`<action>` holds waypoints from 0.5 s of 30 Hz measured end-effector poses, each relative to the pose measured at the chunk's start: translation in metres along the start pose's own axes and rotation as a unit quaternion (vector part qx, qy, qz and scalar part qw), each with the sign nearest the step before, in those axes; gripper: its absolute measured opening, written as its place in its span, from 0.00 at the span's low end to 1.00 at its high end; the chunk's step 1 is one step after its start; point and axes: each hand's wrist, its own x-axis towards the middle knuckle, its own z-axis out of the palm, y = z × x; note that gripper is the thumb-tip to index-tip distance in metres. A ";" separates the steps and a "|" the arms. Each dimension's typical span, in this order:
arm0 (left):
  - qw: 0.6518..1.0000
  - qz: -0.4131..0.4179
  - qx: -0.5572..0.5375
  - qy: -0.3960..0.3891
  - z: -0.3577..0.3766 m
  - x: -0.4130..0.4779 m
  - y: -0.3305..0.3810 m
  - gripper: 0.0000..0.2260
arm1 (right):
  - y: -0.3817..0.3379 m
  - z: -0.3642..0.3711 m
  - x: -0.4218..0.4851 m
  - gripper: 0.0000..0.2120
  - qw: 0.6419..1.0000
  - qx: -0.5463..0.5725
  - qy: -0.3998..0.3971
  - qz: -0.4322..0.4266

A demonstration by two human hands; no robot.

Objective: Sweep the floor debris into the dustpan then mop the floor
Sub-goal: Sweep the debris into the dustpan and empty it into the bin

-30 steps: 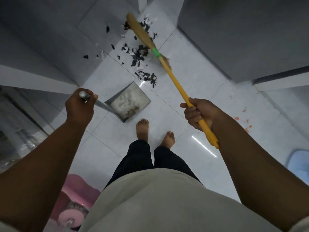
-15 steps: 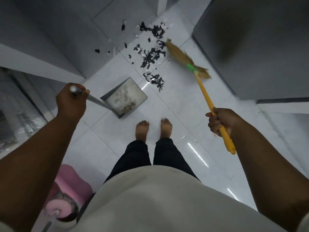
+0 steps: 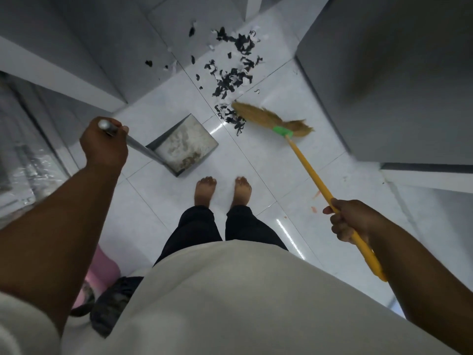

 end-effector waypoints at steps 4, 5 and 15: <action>0.999 -0.014 -0.002 0.037 -0.007 -0.005 -0.009 0.13 | 0.019 -0.003 -0.002 0.16 0.995 -0.093 0.011 0.019; 0.999 -0.015 0.003 0.042 -0.010 -0.007 -0.012 0.12 | 0.022 -0.001 -0.001 0.17 0.993 -0.110 0.013 0.026; 0.995 -0.025 0.031 0.095 -0.042 -0.022 -0.043 0.08 | -0.055 0.085 0.047 0.14 0.985 -0.167 0.016 0.035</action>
